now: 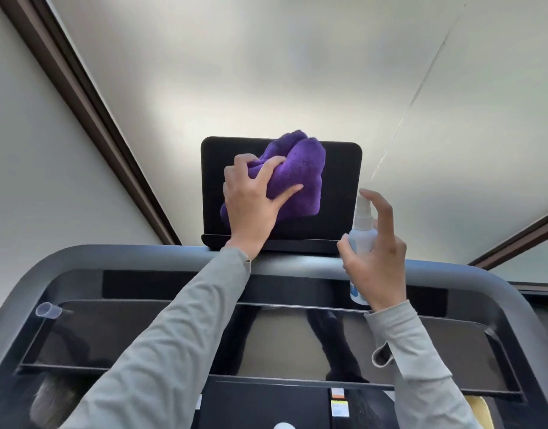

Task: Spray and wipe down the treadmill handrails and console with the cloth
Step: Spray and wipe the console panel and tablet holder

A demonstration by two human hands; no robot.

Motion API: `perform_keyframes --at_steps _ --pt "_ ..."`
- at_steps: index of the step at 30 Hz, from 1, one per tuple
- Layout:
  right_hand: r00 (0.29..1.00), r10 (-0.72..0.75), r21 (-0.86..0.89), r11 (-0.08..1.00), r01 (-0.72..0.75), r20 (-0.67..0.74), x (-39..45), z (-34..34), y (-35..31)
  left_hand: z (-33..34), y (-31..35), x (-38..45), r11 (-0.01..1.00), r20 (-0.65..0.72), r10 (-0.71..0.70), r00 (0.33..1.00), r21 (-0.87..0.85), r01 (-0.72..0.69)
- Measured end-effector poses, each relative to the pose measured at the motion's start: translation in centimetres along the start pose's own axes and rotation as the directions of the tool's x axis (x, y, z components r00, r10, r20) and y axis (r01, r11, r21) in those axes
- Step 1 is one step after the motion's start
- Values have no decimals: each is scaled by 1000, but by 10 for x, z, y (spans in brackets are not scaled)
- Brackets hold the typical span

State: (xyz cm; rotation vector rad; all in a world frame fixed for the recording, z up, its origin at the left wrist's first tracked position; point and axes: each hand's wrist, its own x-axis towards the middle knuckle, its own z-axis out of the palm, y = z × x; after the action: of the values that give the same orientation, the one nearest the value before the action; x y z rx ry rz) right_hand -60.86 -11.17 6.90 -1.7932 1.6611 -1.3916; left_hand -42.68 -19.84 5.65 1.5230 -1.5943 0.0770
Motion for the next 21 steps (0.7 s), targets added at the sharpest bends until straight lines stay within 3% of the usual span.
perform_keyframes --at_steps 4,9,17,19,21 --pt "999 21 -10 1000 -21 -29 3 -13 5 32 30 28 977 160 -79 984 210 45" --pt "998 13 -22 1000 -15 -58 -1 -19 13 35 7 -5 999 105 4 994 51 -9" --pt "998 11 -28 1000 -13 -60 0 -20 11 25 15 -47 996 166 -73 983 -42 81" --pt "997 27 -30 999 -29 -69 3 -26 13 32 32 -20 997 134 -69 989 -29 73" --pt "995 33 -44 998 -37 -93 7 -34 15 45 55 10 994 168 -67 984 92 52"
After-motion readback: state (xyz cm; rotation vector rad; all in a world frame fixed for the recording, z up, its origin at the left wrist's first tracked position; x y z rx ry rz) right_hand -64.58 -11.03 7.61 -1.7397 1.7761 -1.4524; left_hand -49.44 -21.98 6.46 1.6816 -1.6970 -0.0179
